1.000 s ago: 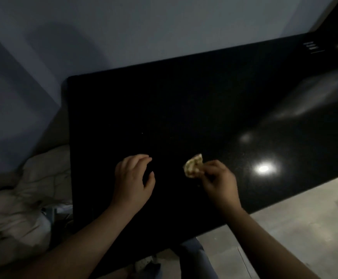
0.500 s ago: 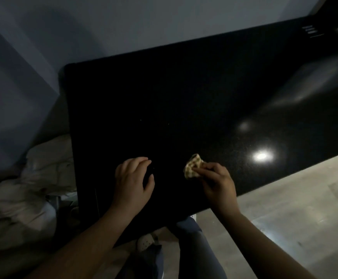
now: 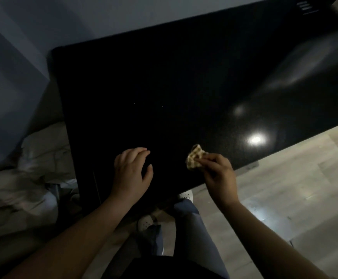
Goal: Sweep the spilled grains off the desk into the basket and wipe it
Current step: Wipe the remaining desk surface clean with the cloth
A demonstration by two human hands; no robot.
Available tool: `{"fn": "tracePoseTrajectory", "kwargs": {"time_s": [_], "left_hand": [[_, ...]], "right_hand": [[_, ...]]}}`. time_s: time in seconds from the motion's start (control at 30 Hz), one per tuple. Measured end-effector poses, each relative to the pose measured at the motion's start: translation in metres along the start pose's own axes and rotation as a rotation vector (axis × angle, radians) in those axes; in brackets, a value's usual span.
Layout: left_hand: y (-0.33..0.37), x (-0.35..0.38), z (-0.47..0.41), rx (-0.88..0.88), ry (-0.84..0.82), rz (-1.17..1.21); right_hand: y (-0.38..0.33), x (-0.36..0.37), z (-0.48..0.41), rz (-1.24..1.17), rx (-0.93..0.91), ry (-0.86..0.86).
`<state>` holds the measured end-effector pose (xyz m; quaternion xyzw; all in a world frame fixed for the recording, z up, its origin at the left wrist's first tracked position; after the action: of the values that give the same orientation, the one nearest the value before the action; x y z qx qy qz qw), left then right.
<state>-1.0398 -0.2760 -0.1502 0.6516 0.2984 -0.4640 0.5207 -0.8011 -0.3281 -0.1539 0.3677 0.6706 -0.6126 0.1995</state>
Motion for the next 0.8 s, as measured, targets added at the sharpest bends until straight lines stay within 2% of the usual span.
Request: {"fn": "tracePoseTrajectory", "kwargs": {"time_s": [0.1,0.23,0.3,0.47,0.67,0.8], "left_hand": [[-0.001,-0.002,0.005,-0.005,-0.016,-0.005],[0.000,-0.008,0.009,-0.009,-0.037,-0.005],[-0.004,-0.014,0.008,-0.020,-0.031,0.009],[-0.039,-0.034,-0.010,-0.086,0.013,0.055],[-0.091,-0.056,-0.054,-0.148,0.084,0.099],[-0.118,-0.057,-0.095,-0.183,0.114,0.045]], "right_hand": [[-0.010,-0.001,0.026,-0.044,-0.011,-0.034],[-0.021,0.004,0.037,-0.130,0.024,-0.189],[-0.031,0.001,0.028,-0.186,0.032,-0.185],[-0.047,-0.001,-0.044,-0.300,0.128,-0.069],[-0.069,0.032,-0.146,-0.261,0.117,-0.098],[-0.079,0.056,-0.206,-0.271,0.109,-0.085]]}}
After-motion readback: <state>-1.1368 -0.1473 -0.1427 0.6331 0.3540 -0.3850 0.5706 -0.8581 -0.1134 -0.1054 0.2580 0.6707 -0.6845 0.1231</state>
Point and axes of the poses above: each hand's wrist, its own z-axis away from the middle knuckle, its own x-axis out of the palm, y = z × x, the point moved 7 cm from there along -z, towards the middle knuckle
